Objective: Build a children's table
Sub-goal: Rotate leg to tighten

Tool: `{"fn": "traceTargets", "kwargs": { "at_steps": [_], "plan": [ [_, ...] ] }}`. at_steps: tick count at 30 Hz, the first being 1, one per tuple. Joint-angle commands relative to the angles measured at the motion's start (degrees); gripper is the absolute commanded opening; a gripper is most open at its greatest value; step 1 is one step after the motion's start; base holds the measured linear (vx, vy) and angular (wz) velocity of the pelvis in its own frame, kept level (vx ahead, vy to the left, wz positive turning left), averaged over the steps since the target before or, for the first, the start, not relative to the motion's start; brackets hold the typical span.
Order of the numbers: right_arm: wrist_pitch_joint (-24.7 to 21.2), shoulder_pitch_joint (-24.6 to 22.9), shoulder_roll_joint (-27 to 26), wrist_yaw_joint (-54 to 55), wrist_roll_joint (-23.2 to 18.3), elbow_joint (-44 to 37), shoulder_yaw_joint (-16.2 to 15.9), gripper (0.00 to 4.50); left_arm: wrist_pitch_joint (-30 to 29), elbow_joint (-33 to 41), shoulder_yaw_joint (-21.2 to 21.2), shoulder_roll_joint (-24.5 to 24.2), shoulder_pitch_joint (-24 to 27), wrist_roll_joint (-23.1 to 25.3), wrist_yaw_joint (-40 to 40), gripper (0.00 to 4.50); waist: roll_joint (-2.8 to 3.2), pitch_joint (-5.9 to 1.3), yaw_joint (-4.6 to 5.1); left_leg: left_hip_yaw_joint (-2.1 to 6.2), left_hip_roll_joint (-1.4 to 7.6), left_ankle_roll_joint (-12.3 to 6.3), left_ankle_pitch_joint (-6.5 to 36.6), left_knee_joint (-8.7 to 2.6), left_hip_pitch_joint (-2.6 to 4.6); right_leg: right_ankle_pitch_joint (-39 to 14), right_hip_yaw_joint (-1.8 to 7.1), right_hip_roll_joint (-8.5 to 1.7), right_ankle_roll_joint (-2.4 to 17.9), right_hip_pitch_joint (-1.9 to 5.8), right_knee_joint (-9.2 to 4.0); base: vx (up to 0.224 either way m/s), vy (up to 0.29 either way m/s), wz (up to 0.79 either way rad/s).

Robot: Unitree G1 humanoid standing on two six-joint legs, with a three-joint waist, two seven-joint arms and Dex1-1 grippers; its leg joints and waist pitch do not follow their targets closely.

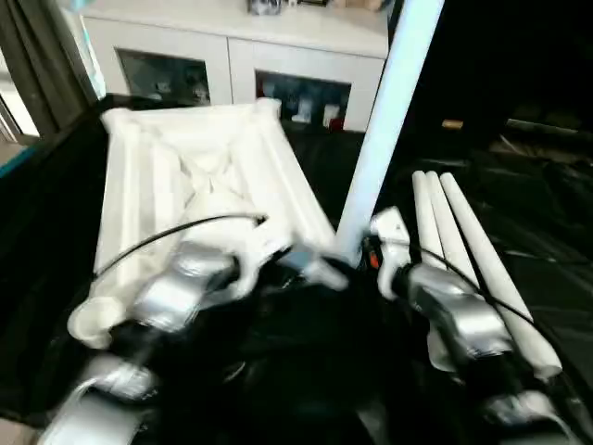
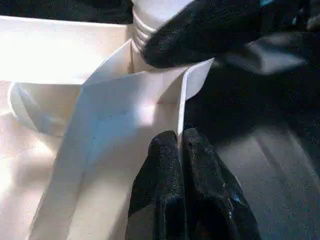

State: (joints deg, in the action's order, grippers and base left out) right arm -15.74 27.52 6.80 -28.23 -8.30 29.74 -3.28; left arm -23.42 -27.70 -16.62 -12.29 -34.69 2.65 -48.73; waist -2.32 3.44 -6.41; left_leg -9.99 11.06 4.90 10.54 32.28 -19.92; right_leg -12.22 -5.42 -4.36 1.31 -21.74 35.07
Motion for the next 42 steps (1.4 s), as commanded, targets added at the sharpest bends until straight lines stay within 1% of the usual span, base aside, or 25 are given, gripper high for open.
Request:
{"fn": "traceTargets", "kwargs": {
  "at_steps": [1,4,5,7,10,11,15,17,20,21,23,24,25,26,27,28,29,31,32,35,36,37,38,39,42],
  "plan": [
    [-2.65,-0.04,-4.21,7.15,1.37,6.07,-0.94,2.73,-3.08,-3.74,0.86,3.96,-1.97,1.55,9.64,0.00,0.34,-2.49,0.12,1.01,2.68,0.34,12.42,-4.12,0.38,-21.78,3.85,-5.29,7.28,1.72,-5.90,0.000,0.000,0.00],
    [-2.38,2.70,-7.67,17.29,0.99,11.05,2.84,2.73,-3.29,-6.48,0.30,7.40,-3.68,2.95,13.98,0.00,0.31,-2.84,0.23,1.14,2.67,0.91,12.31,-4.14,0.32,-19.02,3.77,-5.18,7.17,1.75,-5.66,0.000,0.000,0.00],
    [-2.32,3.00,-8.06,18.21,1.02,11.62,3.10,2.73,-3.24,-6.87,0.30,7.94,-3.93,3.10,14.78,0.00,0.58,-2.98,0.16,1.14,2.65,0.96,12.35,-4.12,0.37,-17.95,3.77,-5.12,7.23,1.78,-5.56,0.000,0.000,0.00],
    [-0.40,3.14,-9.10,17.62,1.69,11.97,2.48,2.73,-3.40,-7.43,0.15,9.53,-4.52,3.35,15.88,0.00,0.28,-3.13,0.09,1.01,2.55,0.44,11.87,-4.00,0.16,-14.63,3.77,-5.03,7.41,2.01,-5.30,0.000,0.000,0.00],
    [0.97,2.99,-9.92,16.46,1.91,11.31,2.00,2.73,-2.63,-7.52,-0.42,10.53,-4.79,3.40,15.64,0.00,0.39,-3.33,-0.11,0.86,2.41,-0.73,9.71,-3.78,-0.04,-10.59,3.77,-5.01,8.09,2.29,-4.98,0.000,0.000,0.00],
    [1.16,3.03,-10.06,15.88,1.70,11.14,2.11,3.28,-2.31,-7.64,-0.59,10.65,-4.84,3.41,15.35,0.00,0.35,-3.33,-0.12,0.89,2.40,-0.88,9.49,-3.80,-0.16,-10.49,3.71,-4.97,8.08,2.35,-4.92,0.000,0.000,0.00],
    [3.10,3.60,-9.85,15.13,1.93,10.67,2.04,3.62,-0.68,-8.49,-0.34,10.70,-5.18,3.11,14.93,0.00,0.62,-3.39,-0.04,0.94,2.52,-0.76,10.64,-3.91,-0.05,-11.11,3.68,-4.96,8.40,2.30,-5.07,0.000,0.000,0.00],
    [3.60,2.87,-9.14,14.42,2.23,8.54,1.17,3.62,0.43,-8.75,-0.08,10.70,-5.24,2.93,15.14,0.00,0.45,-3.41,-0.10,0.93,2.61,-0.67,11.11,-3.96,0.06,-11.88,3.68,-5.07,8.31,2.27,-5.10,0.000,0.000,0.00],
    [3.06,-0.10,-7.39,12.26,2.00,1.74,0.31,3.62,3.96,-8.70,0.27,10.80,-4.91,2.92,15.52,0.00,-0.47,-3.51,-0.27,0.87,2.61,-1.36,10.64,-3.92,-0.10,-13.12,3.74,-5.13,7.17,2.39,-5.28,0.000,0.000,0.00],
    [2.84,-0.61,-7.07,11.98,1.88,0.56,0.27,3.62,4.38,-8.62,0.37,10.85,-4.86,2.87,15.61,0.00,-0.40,-3.40,-0.50,0.92,2.50,-1.73,10.31,-3.95,-0.22,-14.24,3.68,-5.10,6.34,2.48,-5.35,0.000,0.000,0.00],
    [-0.73,-4.97,-4.63,10.42,0.17,-9.48,1.03,3.62,7.40,-8.30,2.36,11.54,-4.98,1.88,17.78,0.00,-0.74,-3.36,-0.69,0.88,2.48,-2.31,8.99,-3.88,-0.30,-13.49,3.76,-5.00,5.89,2.52,-5.37,0.000,0.000,0.00],
    [-1.54,-5.81,-4.26,10.25,-0.22,-11.30,1.35,3.76,7.87,-8.35,3.12,11.79,-5.10,1.59,18.81,0.45,-0.67,-3.64,-0.94,0.89,2.59,-3.02,7.79,-3.65,-0.29,-10.40,3.81,-5.06,5.96,2.59,-4.96,0.000,0.000,0.00],
    [-1.54,-5.81,-4.26,10.25,-0.22,-11.30,1.35,3.76,7.87,-8.35,3.12,11.79,-5.10,1.59,18.81,0.45,-0.67,-3.64,-0.94,0.89,2.59,-3.02,7.79,-3.65,-0.29,-10.40,3.81,-5.06,5.96,2.59,-4.96,0.000,0.000,0.00],
    [-3.29,-8.34,-3.09,9.93,-0.82,-15.99,1.52,3.76,8.10,-6.49,6.65,12.57,-4.75,-1.64,18.96,0.45,-0.55,-3.74,-0.82,1.05,2.43,-3.29,5.67,-3.60,-0.92,-7.53,3.54,-5.06,6.69,2.99,-4.55,0.000,0.000,0.00],
    [-4.03,-9.55,-2.64,10.04,-0.93,-18.11,1.43,3.76,7.54,-5.25,8.14,12.66,-4.41,-2.85,19.24,0.59,-0.43,-4.00,-0.90,0.98,2.66,-3.26,4.85,-3.40,-0.66,-5.84,3.61,-5.22,7.29,2.84,-4.36,0.000,0.000,0.00],
    [-4.61,-10.31,-2.44,10.31,-1.01,-19.45,1.47,3.76,7.72,-4.18,8.94,12.45,-4.08,-3.07,20.11,0.59,-0.50,-4.30,-0.92,1.00,2.70,-4.03,1.84,-2.96,-0.55,1.10,3.69,-4.96,9.19,2.75,-3.39,0.000,0.000,0.00],
    [-5.46,-11.54,-2.27,10.76,-1.06,-21.45,1.41,3.76,7.55,-2.10,10.07,11.83,-3.33,-2.99,21.79,0.77,-0.06,-4.31,-0.82,1.11,2.74,-4.39,0.85,-2.97,-0.66,4.23,3.65,-4.74,10.17,2.79,-3.04,0.000,0.000,0.00],
    [-6.46,-12.81,-2.41,10.93,-0.93,-23.31,1.03,3.76,6.77,0.95,10.70,10.67,-1.99,-2.22,23.05,0.86,-0.08,-4.60,-0.61,0.97,2.49,-6.56,-2.10,-2.32,-0.87,13.43,3.52,-4.54,12.44,2.84,-2.24,0.000,0.000,0.00],
    [-6.84,-13.43,-2.50,11.03,-0.56,-23.75,0.55,3.76,4.75,4.18,11.80,9.89,-0.75,-1.62,24.63,0.86,0.37,-4.48,-0.63,0.92,2.33,-6.96,-1.91,-2.32,-0.94,13.66,3.46,-4.53,12.85,2.76,-2.35,0.000,0.000,0.00],
    [-8.69,-15.17,-2.87,11.35,0.58,-25.40,-0.71,3.76,-0.13,13.30,15.35,7.77,3.24,0.42,29.32,1.17,0.56,-4.13,-0.25,0.85,2.77,-5.84,3.22,-2.71,-0.80,6.94,3.48,-4.62,13.16,2.87,-2.96,0.000,0.000,0.00],
    [-8.74,-15.23,-2.89,11.37,0.64,-25.43,-0.76,3.76,-0.36,13.78,15.57,7.66,3.50,0.59,29.57,1.28,0.54,-4.03,-0.22,0.81,2.66,-5.58,3.48,-2.77,-0.83,5.87,3.43,-4.47,12.77,2.84,-3.18,0.000,0.000,0.00],
    [-9.70,-15.94,-3.32,11.87,1.02,-25.88,-1.43,3.76,-3.21,20.24,18.88,5.93,7.35,3.04,33.19,1.28,0.75,-4.08,-0.18,0.91,2.96,-4.48,5.04,-2.91,-0.57,3.81,3.46,-4.56,12.34,2.79,-3.12,0.000,0.000,0.00],
    [-9.78,-15.98,-3.37,11.92,1.02,-25.89,-1.48,3.76,-3.41,20.85,19.20,5.71,7.80,3.33,33.47,1.37,0.69,-3.79,0.05,1.02,2.90,-4.32,5.32,-3.15,-0.99,2.85,3.44,-4.53,11.83,2.92,-3.34,0.000,0.000,0.00],
    [-10.26,-16.18,-3.79,12.47,1.15,-25.84,-1.91,3.76,-5.08,25.84,22.22,3.73,11.77,6.36,36.20,1.50,0.61,-3.76,0.01,0.88,2.88,-3.44,7.16,-3.15,-0.53,-0.01,3.46,-4.46,11.11,2.57,-3.66,0.000,0.000,0.00],
    [-11.30,-16.37,-4.09,13.17,1.09,-26.47,-2.32,3.76,-6.59,30.36,25.30,1.90,15.67,8.24,38.59,1.71,0.86,-3.46,0.25,0.93,2.71,-2.48,8.17,-3.37,-0.56,-3.19,3.50,-4.15,9.61,2.28,-4.00,0.000,0.000,0.00]
  ]
}}
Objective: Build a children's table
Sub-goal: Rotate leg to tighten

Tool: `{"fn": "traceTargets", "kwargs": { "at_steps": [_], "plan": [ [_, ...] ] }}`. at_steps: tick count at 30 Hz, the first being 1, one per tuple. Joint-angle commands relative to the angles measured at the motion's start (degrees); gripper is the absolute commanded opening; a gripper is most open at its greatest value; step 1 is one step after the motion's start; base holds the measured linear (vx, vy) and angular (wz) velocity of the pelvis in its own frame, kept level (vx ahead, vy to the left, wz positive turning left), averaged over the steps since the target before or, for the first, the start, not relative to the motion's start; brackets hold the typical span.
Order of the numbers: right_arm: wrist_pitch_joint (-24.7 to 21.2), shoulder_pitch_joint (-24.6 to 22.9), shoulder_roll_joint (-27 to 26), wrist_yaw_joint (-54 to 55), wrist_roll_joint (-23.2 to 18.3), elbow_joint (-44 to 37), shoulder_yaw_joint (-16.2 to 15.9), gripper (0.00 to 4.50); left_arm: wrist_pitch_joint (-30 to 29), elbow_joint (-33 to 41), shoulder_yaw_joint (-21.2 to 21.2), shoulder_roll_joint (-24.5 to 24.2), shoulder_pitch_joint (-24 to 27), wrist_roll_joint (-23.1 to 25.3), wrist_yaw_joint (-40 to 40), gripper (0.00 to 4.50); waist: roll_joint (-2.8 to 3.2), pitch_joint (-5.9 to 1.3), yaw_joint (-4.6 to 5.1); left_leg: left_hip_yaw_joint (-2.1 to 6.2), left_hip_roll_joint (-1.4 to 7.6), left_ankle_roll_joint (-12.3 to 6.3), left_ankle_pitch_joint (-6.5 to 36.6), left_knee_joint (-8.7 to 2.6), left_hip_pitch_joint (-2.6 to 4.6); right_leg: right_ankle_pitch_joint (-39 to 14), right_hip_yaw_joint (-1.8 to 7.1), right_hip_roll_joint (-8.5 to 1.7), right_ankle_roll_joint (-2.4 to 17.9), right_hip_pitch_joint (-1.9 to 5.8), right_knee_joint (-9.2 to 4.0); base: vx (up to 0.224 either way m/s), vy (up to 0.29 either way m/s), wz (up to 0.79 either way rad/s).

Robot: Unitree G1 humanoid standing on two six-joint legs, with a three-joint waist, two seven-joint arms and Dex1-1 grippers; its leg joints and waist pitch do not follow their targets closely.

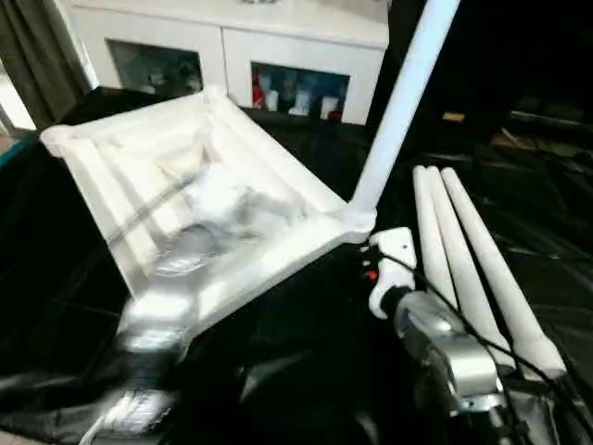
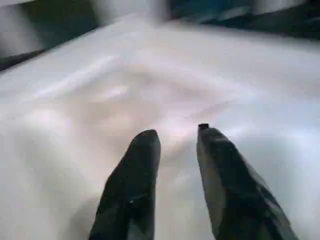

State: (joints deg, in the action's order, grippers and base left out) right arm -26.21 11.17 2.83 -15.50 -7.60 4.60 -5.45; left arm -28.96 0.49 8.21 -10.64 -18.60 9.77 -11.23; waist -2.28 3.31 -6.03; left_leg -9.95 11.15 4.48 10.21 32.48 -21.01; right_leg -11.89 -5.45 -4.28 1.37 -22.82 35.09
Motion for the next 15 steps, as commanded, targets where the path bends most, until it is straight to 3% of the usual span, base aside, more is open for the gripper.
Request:
{"fn": "traceTargets", "kwargs": {
  "at_steps": [1,4,7,8,9,11,13,15],
  "plan": [
    [-1.19,-0.05,-0.32,0.69,0.35,-1.52,-0.31,3.76,-1.60,3.96,2.16,-0.37,1.15,1.89,2.04,1.74,0.83,-3.22,-0.26,0.86,2.59,-1.62,9.67,-3.61,0.70,-5.27,3.58,-4.16,8.98,3.11,-4.16,0.000,0.000,0.00],
    [-1.95,0.29,-0.88,1.07,0.48,-0.89,-0.98,3.76,-4.13,10.95,9.12,-3.34,8.02,5.19,5.64,2.12,0.98,-2.92,-0.53,1.03,2.67,-0.88,11.34,-3.93,0.67,-6.24,3.59,-4.04,8.17,2.82,-4.27,0.000,0.000,0.00],
    [-2.34,0.53,-1.13,1.02,0.80,-0.54,-1.48,3.76,-6.00,13.43,11.11,-5.30,11.27,7.07,6.88,2.25,0.90,-2.78,-0.54,1.07,2.60,-0.42,12.78,-4.02,0.80,-7.16,3.71,-3.97,7.13,2.52,-4.37,0.000,0.000,0.00],
    [-2.44,0.71,-1.26,1.06,1.01,-0.30,-1.76,3.76,-6.96,14.30,11.95,-6.22,12.87,7.69,7.13,2.25,0.77,-2.65,-0.33,1.11,2.49,-0.44,12.74,-4.15,0.45,-7.43,3.69,-3.91,6.89,2.72,-4.35,0.000,0.000,0.00],
    [-2.39,1.07,-1.44,1.06,1.08,0.14,-1.92,3.76,-7.86,14.76,12.68,-7.10,14.81,7.79,6.51,2.51,0.59,-2.61,-0.52,1.09,2.48,-0.43,13.35,-4.17,0.72,-8.82,3.67,-3.91,6.30,2.49,-4.57,0.000,0.000,0.00],
    [-2.45,1.53,-1.52,1.04,0.93,0.56,-2.04,3.76,-9.42,15.69,12.12,-7.55,16.88,7.08,4.64,2.58,0.86,-2.64,-0.66,1.14,2.50,-0.16,13.62,-4.17,0.89,-9.37,3.75,-3.99,6.19,2.27,-4.58,0.000,0.000,0.00],
    [-2.44,2.04,-1.66,1.11,0.87,1.02,-2.17,3.76,-11.59,16.88,10.31,-7.58,18.49,5.62,1.71,2.69,0.56,-2.33,-0.85,1.15,2.45,0.12,14.89,-4.36,0.84,-11.16,3.85,-4.05,5.86,2.01,-4.73,0.000,0.000,0.00],
    [-2.25,2.59,-1.67,0.98,0.99,1.45,-2.36,3.76,-14.85,19.13,6.92,-7.33,20.10,3.22,-2.39,2.95,0.73,-2.30,-0.98,1.22,2.52,0.59,15.92,-4.45,0.95,-12.05,3.89,-4.10,5.80,1.88,-4.87,0.000,0.000,0.00]
  ]
}}
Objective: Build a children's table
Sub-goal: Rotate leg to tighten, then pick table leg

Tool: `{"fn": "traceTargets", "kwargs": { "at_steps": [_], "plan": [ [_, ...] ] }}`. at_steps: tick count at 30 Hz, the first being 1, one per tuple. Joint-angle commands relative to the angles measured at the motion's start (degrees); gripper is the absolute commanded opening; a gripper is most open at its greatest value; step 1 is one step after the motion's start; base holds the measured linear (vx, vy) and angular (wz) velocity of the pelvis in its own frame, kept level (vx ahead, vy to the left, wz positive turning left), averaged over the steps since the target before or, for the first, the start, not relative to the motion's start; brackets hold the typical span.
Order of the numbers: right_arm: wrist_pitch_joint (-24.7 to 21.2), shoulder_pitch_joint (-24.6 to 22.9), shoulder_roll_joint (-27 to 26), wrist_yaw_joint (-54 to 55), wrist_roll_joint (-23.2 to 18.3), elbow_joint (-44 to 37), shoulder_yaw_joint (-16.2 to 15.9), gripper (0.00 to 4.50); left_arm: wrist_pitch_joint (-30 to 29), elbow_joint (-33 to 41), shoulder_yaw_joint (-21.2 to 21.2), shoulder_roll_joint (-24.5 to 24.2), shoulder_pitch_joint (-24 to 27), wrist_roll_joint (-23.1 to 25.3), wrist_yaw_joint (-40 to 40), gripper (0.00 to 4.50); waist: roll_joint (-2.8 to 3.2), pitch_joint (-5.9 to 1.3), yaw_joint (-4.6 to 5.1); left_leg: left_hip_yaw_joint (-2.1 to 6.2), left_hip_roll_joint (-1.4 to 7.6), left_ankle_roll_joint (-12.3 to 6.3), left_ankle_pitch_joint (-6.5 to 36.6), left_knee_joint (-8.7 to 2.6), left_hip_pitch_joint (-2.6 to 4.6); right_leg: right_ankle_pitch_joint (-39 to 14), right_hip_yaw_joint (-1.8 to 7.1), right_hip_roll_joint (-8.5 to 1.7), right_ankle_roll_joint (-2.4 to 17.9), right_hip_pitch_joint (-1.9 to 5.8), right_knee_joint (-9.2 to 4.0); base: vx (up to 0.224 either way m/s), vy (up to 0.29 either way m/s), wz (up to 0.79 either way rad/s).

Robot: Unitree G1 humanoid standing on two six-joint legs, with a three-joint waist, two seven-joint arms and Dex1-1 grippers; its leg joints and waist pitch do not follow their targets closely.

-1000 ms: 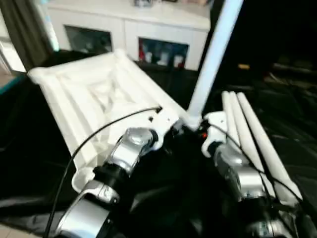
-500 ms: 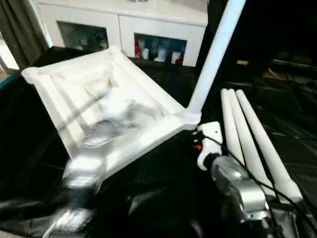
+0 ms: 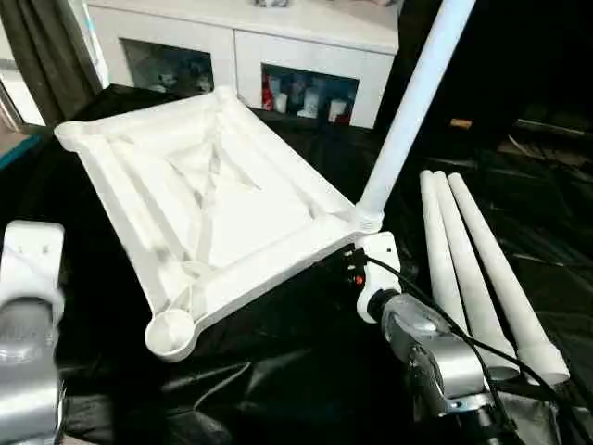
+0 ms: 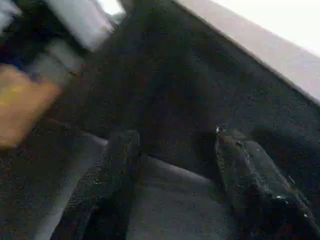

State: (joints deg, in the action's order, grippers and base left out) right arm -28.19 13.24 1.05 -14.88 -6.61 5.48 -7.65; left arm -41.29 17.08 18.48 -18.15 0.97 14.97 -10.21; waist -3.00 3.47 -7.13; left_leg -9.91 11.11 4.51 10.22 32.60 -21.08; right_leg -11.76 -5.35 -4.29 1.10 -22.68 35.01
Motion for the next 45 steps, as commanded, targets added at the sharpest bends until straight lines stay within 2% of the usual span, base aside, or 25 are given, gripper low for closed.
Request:
{"fn": "traceTargets", "kwargs": {
  "at_steps": [1,2,4,9,11,12,13,14,16,19,20,21,22,23,24,26,28,29,30,32,33,38,39,44,45],
  "plan": [
    [-0.39,0.79,0.11,0.38,0.02,0.50,-0.11,3.76,-4.41,4.26,-5.37,0.27,1.33,-3.04,-5.28,3.01,1.49,-2.36,-0.05,1.20,2.54,0.86,16.25,-4.62,0.94,-12.45,3.84,-4.12,5.94,1.68,-4.75,0.000,0.000,0.00],
    [-0.39,0.79,0.11,0.38,0.02,0.50,-0.11,3.76,-4.41,4.26,-5.37,0.27,1.33,-3.04,-5.28,3.06,1.39,-2.38,-0.07,1.24,2.58,1.16,16.74,-4.71,0.90,-12.66,3.85,-4.13,5.81,1.74,-4.79,0.000,0.000,0.00],
    [-1.33,1.19,0.36,0.44,0.02,-0.75,0.30,3.76,-9.16,8.61,-9.81,-0.71,2.67,-6.37,-9.94,3.15,1.34,-2.41,0.01,1.20,2.54,1.61,16.47,-4.68,0.83,-11.19,3.90,-4.04,5.97,1.84,-4.53,0.000,0.000,0.00],
    [-4.87,1.14,1.40,1.79,0.54,-3.96,1.31,3.76,-11.94,12.23,-13.59,-2.82,2.43,-9.46,-15.15,3.49,1.43,-2.44,0.08,1.03,2.20,1.22,14.52,-4.47,0.74,-9.34,3.84,-3.80,5.64,2.08,-4.51,0.000,0.000,0.00],
    [-9.60,1.04,2.62,2.56,1.04,-7.03,1.52,3.76,-13.45,13.71,-16.29,-4.28,2.50,-10.71,-17.70,3.64,1.99,-2.75,0.07,1.20,2.19,1.64,13.23,-4.35,0.92,-7.89,3.79,-3.54,5.36,2.29,-4.12,0.000,0.000,0.00],
    [-12.50,0.99,3.32,2.75,1.13,-8.81,1.58,3.76,-14.21,14.45,-17.62,-4.87,2.45,-11.49,-18.93,3.77,1.72,-2.64,0.21,1.06,2.14,1.66,12.65,-4.34,0.84,-6.83,3.81,-3.43,5.32,2.24,-4.07,0.000,0.000,0.00],
    [-14.90,0.90,4.01,2.48,0.93,-10.42,1.60,3.76,-14.75,14.89,-18.62,-5.05,2.34,-12.23,-19.81,3.85,2.15,-2.77,0.24,1.11,2.09,1.98,12.24,-4.26,0.83,-6.05,3.77,-3.41,5.32,2.45,-3.97,0.000,0.000,0.00],
    [-16.96,0.82,4.62,2.12,0.63,-11.86,1.63,3.76,-15.25,15.29,-19.48,-5.16,2.21,-12.95,-20.57,3.85,2.02,-2.81,0.23,1.06,2.05,1.99,11.93,-4.19,0.84,-5.60,3.79,-3.41,5.36,2.42,-3.92,0.000,0.000,0.00],
    [-20.83,0.57,5.40,2.51,0.27,-15.06,2.71,3.76,-15.26,15.17,-21.50,-4.49,1.41,-14.13,-21.60,3.99,2.41,-2.89,0.32,1.02,2.01,2.32,11.79,-4.11,0.80,-5.02,3.80,-3.45,5.55,2.43,-3.88,0.000,0.000,0.00],
    [-27.14,0.30,6.40,4.36,0.26,-19.42,5.16,3.76,-12.49,12.56,-24.83,-2.80,-0.64,-14.81,-22.50,4.27,2.24,-2.92,0.29,0.95,1.86,2.27,10.99,-3.98,0.86,-6.01,3.86,-3.47,5.26,2.61,-4.09,0.000,0.000,0.00],
    [-30.96,0.28,6.92,5.30,0.22,-21.70,6.70,3.92,-11.36,10.47,-26.18,-1.28,-2.04,-14.72,-22.11,4.29,2.67,-2.95,0.32,1.00,1.83,2.40,10.79,-3.96,0.68,-6.21,3.89,-3.54,5.25,2.74,-4.01,0.000,0.000,0.00],
    [-31.91,0.33,6.98,5.62,0.29,-22.33,7.12,4.03,-11.04,9.98,-26.49,-0.99,-2.35,-14.71,-21.94,4.33,2.63,-2.97,0.33,0.83,1.77,2.51,11.13,-3.85,0.99,-7.28,3.89,-3.39,4.78,2.49,-4.38,0.000,0.000,0.00],
    [-33.50,0.43,7.06,6.13,0.41,-23.34,7.84,4.03,-10.71,9.21,-27.03,-0.61,-2.85,-14.65,-21.71,4.33,2.42,-3.02,0.47,0.97,1.66,2.45,10.55,-3.86,0.53,-7.62,3.89,-3.53,4.52,2.94,-4.23,0.000,0.000,0.00],
    [-34.81,0.54,7.10,6.54,0.51,-24.15,8.48,4.09,-10.69,8.63,-27.52,-0.42,-3.26,-14.55,-21.58,4.47,2.42,-3.02,0.47,0.97,1.66,2.45,10.55,-3.86,0.53,-7.62,3.89,-3.53,4.52,2.94,-4.23,0.000,0.000,0.00],
    [-36.94,0.92,7.37,7.04,0.78,-25.60,9.71,4.12,-9.74,7.52,-28.37,0.12,-4.04,-14.34,-21.50,4.50,3.19,-3.04,0.77,0.93,1.64,2.60,10.52,-3.75,0.80,-7.97,3.89,-3.31,4.02,2.57,-4.55,0.000,0.000,0.00],
    [-43.00,2.41,7.83,7.79,1.32,-29.26,12.84,4.42,-8.09,5.66,-30.05,0.59,-5.87,-14.30,-21.39,4.50,3.63,-3.27,0.96,1.03,1.52,2.74,10.27,-3.57,0.79,-7.99,3.88,-3.25,4.06,2.77,-4.31,0.000,0.000,0.00],
    [-44.59,2.88,7.93,7.88,1.32,-30.13,13.52,4.42,-7.73,5.46,-30.40,0.44,-6.20,-14.54,-21.58,4.50,3.28,-3.39,0.96,0.99,1.51,2.43,9.52,-3.48,0.64,-8.21,3.88,-3.40,4.09,2.95,-4.28,0.000,0.000,0.00],
    [-44.95,3.00,7.98,7.91,1.30,-30.31,13.64,4.42,-7.72,5.41,-30.41,0.41,-6.29,-14.62,-21.65,4.50,3.35,-3.31,0.98,0.95,1.44,2.29,9.29,-3.50,0.55,-8.67,3.89,-3.36,4.06,2.93,-4.35,0.000,0.000,0.00],
    [-48.83,4.41,8.44,8.54,1.65,-31.86,15.16,4.42,-6.99,5.47,-30.41,-0.70,-7.04,-15.52,-23.28,4.50,4.11,-3.54,0.92,0.94,1.42,2.22,9.14,-3.31,0.78,-10.11,3.91,-3.39,3.99,2.79,-4.45,0.000,0.000,0.00],
    [-49.40,4.64,8.52,8.68,1.77,-32.03,15.42,4.42,-6.81,5.53,-30.39,-0.95,-7.13,-15.67,-23.64,4.50,3.89,-3.61,0.99,0.94,1.41,2.26,8.64,-3.32,0.71,-10.02,3.86,-3.32,4.06,2.82,-4.40,0.000,0.000,0.00],
    [-50.64,5.05,8.67,9.10,1.92,-32.24,15.94,4.42,-6.26,5.80,-30.31,-1.53,-7.10,-16.27,-24.70,4.50,4.17,-3.71,1.00,0.85,1.37,2.40,8.60,-3.22,0.81,-10.36,3.86,-3.25,4.07,2.70,-4.48,0.000,0.000,0.00],
    [-53.00,5.60,8.74,9.76,2.13,-31.81,17.34,4.42,-4.82,7.18,-30.21,-3.43,-6.68,-18.13,-28.22,4.50,4.42,-3.93,1.00,0.89,1.48,2.89,8.21,-3.22,0.85,-8.92,3.81,-3.21,4.49,2.69,-4.19,0.000,0.000,0.00],
    [-54.92,5.70,8.89,9.87,2.18,-31.11,18.25,4.42,-4.41,8.54,-30.28,-4.86,-6.37,-19.74,-30.93,4.50,4.18,-3.93,1.04,0.88,1.43,2.84,8.13,-3.23,0.84,-8.76,3.79,-3.21,4.51,2.79,-4.17,0.000,0.000,0.00],
    [-58.15,6.02,9.22,10.02,2.44,-29.82,19.33,4.42,-5.39,11.84,-30.12,-7.24,-5.96,-23.43,-35.62,4.50,4.26,-3.97,1.02,0.72,1.38,2.90,7.70,-3.11,0.83,-9.16,3.87,-3.33,5.13,2.75,-3.97,0.000,0.000,0.00],
    [-59.15,6.31,9.33,10.17,2.55,-29.63,19.36,4.42,-5.81,12.72,-30.05,-7.68,-6.01,-24.49,-36.38,4.50,3.94,-3.96,1.05,0.67,1.35,2.83,7.44,-3.09,0.84,-9.18,3.89,-3.28,4.99,2.76,-4.00,0.000,0.000,0.00]
  ]
}}
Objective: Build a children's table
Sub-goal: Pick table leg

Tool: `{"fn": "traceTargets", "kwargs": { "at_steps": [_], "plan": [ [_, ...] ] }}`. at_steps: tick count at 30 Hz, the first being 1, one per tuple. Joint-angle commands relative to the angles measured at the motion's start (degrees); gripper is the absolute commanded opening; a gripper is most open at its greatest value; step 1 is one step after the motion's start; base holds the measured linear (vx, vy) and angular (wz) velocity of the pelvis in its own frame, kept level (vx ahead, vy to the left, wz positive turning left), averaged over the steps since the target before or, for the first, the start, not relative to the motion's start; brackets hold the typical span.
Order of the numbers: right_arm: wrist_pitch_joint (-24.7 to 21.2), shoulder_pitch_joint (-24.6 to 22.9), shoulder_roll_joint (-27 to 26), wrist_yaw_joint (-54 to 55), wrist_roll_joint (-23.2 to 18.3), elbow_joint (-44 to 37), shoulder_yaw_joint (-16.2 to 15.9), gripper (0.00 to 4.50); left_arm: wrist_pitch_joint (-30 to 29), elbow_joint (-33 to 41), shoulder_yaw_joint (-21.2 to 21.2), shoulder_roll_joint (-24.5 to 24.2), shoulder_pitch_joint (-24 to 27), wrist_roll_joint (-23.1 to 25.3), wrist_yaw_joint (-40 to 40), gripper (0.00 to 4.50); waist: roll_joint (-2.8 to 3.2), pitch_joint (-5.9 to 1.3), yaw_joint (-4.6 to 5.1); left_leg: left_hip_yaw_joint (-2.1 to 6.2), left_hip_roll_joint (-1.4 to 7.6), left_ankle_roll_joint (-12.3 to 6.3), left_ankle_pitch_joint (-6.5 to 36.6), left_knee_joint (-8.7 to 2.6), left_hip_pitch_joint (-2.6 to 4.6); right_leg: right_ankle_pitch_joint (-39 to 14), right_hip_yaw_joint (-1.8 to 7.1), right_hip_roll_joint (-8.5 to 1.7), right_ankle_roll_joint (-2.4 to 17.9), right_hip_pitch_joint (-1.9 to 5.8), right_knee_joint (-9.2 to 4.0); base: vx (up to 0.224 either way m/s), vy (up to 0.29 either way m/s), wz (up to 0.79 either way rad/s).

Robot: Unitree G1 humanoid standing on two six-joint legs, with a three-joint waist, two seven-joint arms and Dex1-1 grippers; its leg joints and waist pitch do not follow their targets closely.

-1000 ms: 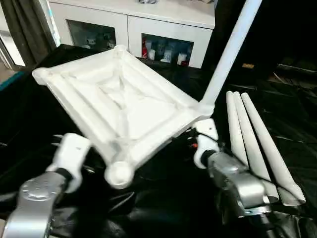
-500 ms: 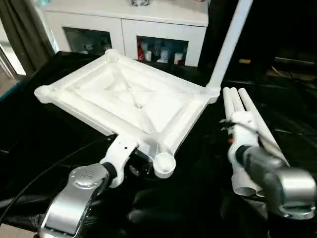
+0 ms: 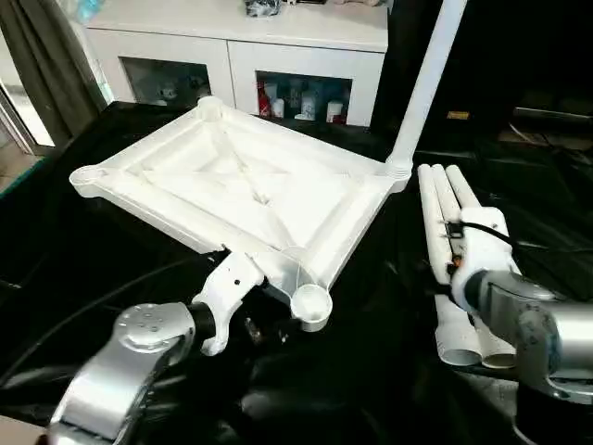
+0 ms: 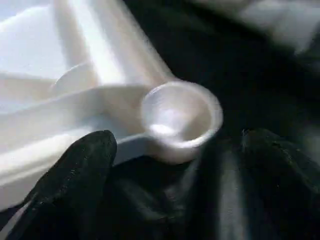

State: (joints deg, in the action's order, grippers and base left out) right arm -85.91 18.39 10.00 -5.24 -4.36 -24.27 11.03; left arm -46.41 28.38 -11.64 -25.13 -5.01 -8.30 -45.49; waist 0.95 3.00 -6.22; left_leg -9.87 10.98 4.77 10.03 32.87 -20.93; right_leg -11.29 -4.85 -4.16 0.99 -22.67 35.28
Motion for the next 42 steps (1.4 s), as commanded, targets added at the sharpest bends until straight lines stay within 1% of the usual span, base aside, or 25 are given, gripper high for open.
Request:
{"fn": "traceTargets", "kwargs": {
  "at_steps": [1,3,4,6,11,16,17,18,19,20,22,24,25,27,29,31,32,34,36,37,38,39,40,41,42],
  "plan": [
    [-2.28,1.42,0.18,0.38,0.09,0.55,0.95,4.42,-1.06,2.21,0.11,-0.95,-0.13,-2.09,-1.59,4.50,0.15,-3.44,0.09,0.67,1.48,2.54,7.63,-3.42,0.62,-10.25,3.39,-3.45,4.91,2.75,-4.26,0.000,0.000,0.00],
    [-2.28,1.42,0.18,0.38,0.09,0.55,0.95,4.42,-1.06,2.21,0.11,-0.95,-0.13,-2.09,-1.59,4.50,0.15,-3.45,0.12,0.65,1.44,2.63,7.82,-3.38,0.68,-11.13,3.42,-3.44,4.53,2.72,-4.31,0.000,0.000,0.00],
    [-3.24,1.56,0.15,0.33,0.12,1.06,0.88,4.42,-1.39,2.83,0.05,-1.23,-0.22,-2.84,-1.94,4.50,-0.11,-3.45,0.05,0.62,1.44,2.64,7.79,-3.37,0.72,-11.82,3.41,-3.44,4.26,2.71,-4.28,0.000,0.000,0.00],
    [-5.08,1.58,-0.58,-0.60,-0.89,1.81,1.12,4.42,-1.47,3.53,-0.04,-1.89,-0.16,-3.83,-2.43,4.50,-0.18,-3.39,0.10,0.64,1.40,2.62,8.11,-3.39,0.70,-12.96,3.43,-3.43,4.09,2.65,-4.37,0.000,0.000,0.00],
    [-6.32,1.44,-0.77,-1.14,-1.60,2.31,1.03,4.42,-2.01,4.29,0.30,-2.86,-0.08,-5.11,-3.20,4.50,-0.13,-3.35,-0.03,0.69,1.47,3.06,8.74,-3.43,0.76,-14.60,3.46,-3.45,3.23,2.51,-4.44,0.000,0.000,0.00],
    [-6.59,0.80,-1.10,-1.47,-2.25,3.30,0.93,4.42,-2.58,5.04,0.68,-3.34,-0.14,-6.40,-3.77,4.50,-0.16,-3.26,0.01,0.71,1.43,3.39,10.07,-3.45,0.82,-16.71,3.52,-3.46,2.69,2.35,-4.67,0.000,0.000,0.00],
    [-6.59,0.47,-1.44,-1.45,-2.40,4.52,0.99,4.42,-3.00,5.53,0.74,-3.56,-0.45,-7.50,-3.85,4.50,-0.56,-3.28,0.08,0.64,1.41,3.32,10.13,-3.42,0.83,-17.15,3.53,-3.45,2.46,2.38,-4.69,0.000,0.000,0.00],
    [-6.59,0.43,-1.48,-1.45,-2.41,4.65,1.01,4.42,-3.04,5.57,0.74,-3.57,-0.48,-7.58,-3.84,4.50,-0.41,-3.28,-0.03,0.69,1.38,3.32,10.03,-3.43,0.81,-17.46,3.54,-3.55,2.50,2.36,-4.65,0.000,0.000,0.00],
    [-6.59,0.35,-1.61,-1.47,-2.46,5.24,1.13,4.42,-3.20,5.71,0.68,-3.62,-0.64,-7.92,-3.74,4.50,-0.45,-3.22,0.04,0.64,1.33,3.27,10.17,-3.42,0.77,-18.22,3.55,-3.51,2.32,2.31,-4.82,0.000,0.000,0.00],
    [-6.59,0.33,-1.61,-1.46,-2.45,5.41,1.15,4.28,-3.24,5.76,0.68,-3.64,-0.68,-8.03,-3.72,4.50,-0.43,-3.22,0.02,0.65,1.32,3.34,10.35,-3.43,0.80,-18.55,3.56,-3.45,2.07,2.26,-4.84,0.000,0.000,0.00],
    [-6.59,0.16,-1.45,-1.52,-2.50,6.86,1.29,4.05,-3.59,6.11,0.67,-3.76,-1.00,-8.77,-3.57,4.50,-0.86,-3.28,0.04,0.67,1.33,3.30,10.06,-3.48,0.75,-18.53,3.57,-3.42,1.80,2.35,-4.76,0.000,0.000,0.00],
    [-6.59,0.14,-1.08,-1.68,-2.56,8.16,1.28,3.96,-3.90,6.40,0.66,-3.96,-1.20,-9.29,-3.74,4.50,-0.98,-3.19,0.06,0.67,1.29,3.38,10.33,-3.51,0.82,-19.38,3.63,-3.41,1.38,2.25,-4.80,0.000,0.000,0.00],
    [-6.59,0.18,-0.92,-1.76,-2.62,8.54,1.31,3.71,-4.06,6.49,0.60,-4.04,-1.29,-9.51,-3.74,4.50,-0.88,-3.16,0.06,0.72,1.28,3.47,10.66,-3.56,0.80,-19.91,3.68,-3.42,1.10,2.24,-4.86,0.000,0.000,0.00],
    [-6.59,0.28,-0.38,-1.90,-2.72,9.44,1.25,3.65,-4.57,6.74,0.43,-4.43,-1.51,-10.02,-3.99,4.50,-0.95,-3.17,0.03,0.72,1.27,3.63,11.00,-3.55,0.96,-20.11,3.76,-3.35,0.84,2.12,-4.90,0.000,0.000,0.00],
    [-6.59,0.70,0.23,-1.97,-2.87,10.38,1.50,3.53,-5.08,6.75,0.20,-4.75,-2.03,-10.26,-3.92,4.50,-1.36,-3.00,0.11,0.72,1.25,3.65,11.69,-3.63,1.00,-20.87,3.86,-3.29,0.59,2.06,-4.97,0.000,0.000,0.00],
    [-6.59,1.09,0.34,-1.86,-2.80,10.92,1.88,3.27,-5.73,6.59,0.30,-4.71,-2.46,-10.29,-3.47,4.50,-1.26,-3.03,0.07,0.73,1.17,3.69,12.04,-3.56,1.13,-21.71,4.03,-3.21,0.35,1.93,-5.04,0.000,0.000,0.00],
    [-6.59,1.62,0.54,-1.81,-2.73,11.54,2.35,3.21,-6.22,6.30,0.36,-4.36,-3.12,-10.22,-2.72,4.50,-1.58,-2.83,0.15,0.69,1.15,3.61,12.03,-3.59,1.06,-21.85,4.12,-3.14,0.20,1.87,-5.18,0.000,0.000,0.00],
    [-6.59,2.28,-0.19,-1.24,-2.33,12.08,3.51,3.16,-5.51,5.80,0.62,-3.79,-3.62,-10.24,-2.16,4.50,-1.59,-2.79,0.17,0.74,1.08,3.61,11.90,-3.57,0.99,-22.21,4.18,-3.09,0.21,1.94,-5.16,0.000,0.000,0.00],
    [-6.59,3.06,-0.32,-0.93,-2.05,12.86,4.34,2.80,-4.92,5.13,-0.20,-3.36,-4.61,-9.36,-0.93,4.50,-1.68,-2.67,0.14,0.72,1.11,3.56,12.02,-3.59,1.07,-22.28,4.22,-3.02,-0.03,1.81,-5.25,0.000,0.000,0.00],
    [-6.59,3.66,-0.66,-0.56,-1.72,13.21,4.88,2.76,-4.20,4.26,-1.24,-3.34,-5.39,-7.84,0.24,4.50,-1.62,-2.65,0.12,0.77,1.09,3.58,12.14,-3.64,1.12,-22.22,4.22,-2.96,-0.09,1.79,-5.22,0.000,0.000,0.00],
    [-6.59,3.86,-0.80,-0.43,-1.60,13.29,5.01,2.76,-3.86,3.93,-1.49,-3.33,-5.62,-7.38,0.51,4.50,-1.78,-2.54,0.16,0.75,1.07,3.51,12.21,-3.67,1.06,-22.35,4.24,-2.90,-0.37,1.76,-5.33,0.000,0.000,0.00],
    [-6.59,3.98,-0.85,-0.35,-1.52,13.34,5.04,2.72,-3.61,3.72,-1.59,-3.28,-5.75,-7.12,0.67,4.50,-1.77,-2.62,0.18,0.79,1.05,3.56,12.01,-3.65,1.10,-22.30,4.21,-3.00,-0.43,1.82,-5.23,0.000,0.000,0.00],
    [-6.59,3.98,-0.85,-0.35,-1.52,13.34,5.04,2.62,-3.61,3.72,-1.59,-3.28,-5.75,-7.12,0.67,4.50,-1.80,-2.61,0.26,0.82,1.08,3.62,11.75,-3.69,1.00,-22.04,4.19,-2.99,-0.43,1.92,-5.18,0.000,0.000,0.00],
    [-6.59,4.28,-2.18,0.24,-1.23,13.17,5.95,2.62,-2.18,2.74,-0.30,-2.17,-5.75,-6.96,2.26,4.50,-1.87,-2.68,0.34,0.80,1.16,3.65,11.25,-3.66,1.02,-21.03,4.20,-2.96,-0.29,1.92,-5.08,0.000,0.000,0.00],
    [-6.59,4.31,-2.49,0.37,-1.17,13.10,6.11,2.36,-1.73,2.47,0.04,-1.90,-5.74,-6.91,2.68,4.50,-1.85,-2.71,0.47,0.77,1.12,3.63,10.82,-3.62,0.96,-20.03,4.23,-2.96,0.32,1.89,-5.00,0.000,0.000,0.00]
  ]
}}
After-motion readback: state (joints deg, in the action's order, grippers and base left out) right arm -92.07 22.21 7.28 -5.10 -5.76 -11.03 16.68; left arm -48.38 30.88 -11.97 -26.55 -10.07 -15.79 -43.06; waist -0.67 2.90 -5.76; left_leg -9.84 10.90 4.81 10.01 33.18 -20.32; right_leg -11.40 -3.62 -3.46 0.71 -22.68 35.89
